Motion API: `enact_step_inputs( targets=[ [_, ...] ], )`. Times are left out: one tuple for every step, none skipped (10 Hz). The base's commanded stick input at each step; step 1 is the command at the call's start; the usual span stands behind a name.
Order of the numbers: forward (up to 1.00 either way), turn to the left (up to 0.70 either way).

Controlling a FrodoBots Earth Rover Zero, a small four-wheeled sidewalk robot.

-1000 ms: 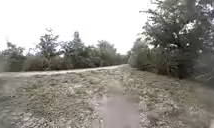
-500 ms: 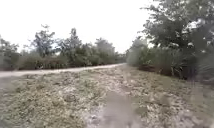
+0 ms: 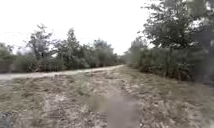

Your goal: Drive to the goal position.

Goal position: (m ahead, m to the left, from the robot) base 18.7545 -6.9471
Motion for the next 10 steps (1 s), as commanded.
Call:
enact_step_inputs(
  targets=[
    [0.70,0.00],
    [0.70,0.00],
    [0.70,0.00],
    [0.70,0.00],
    [0.70,0.00],
    [0.70,0.00],
    [0.70,0.00],
    [0.70,0.00],
    [0.70,0.00],
    [0.70,0.00]
  ],
)
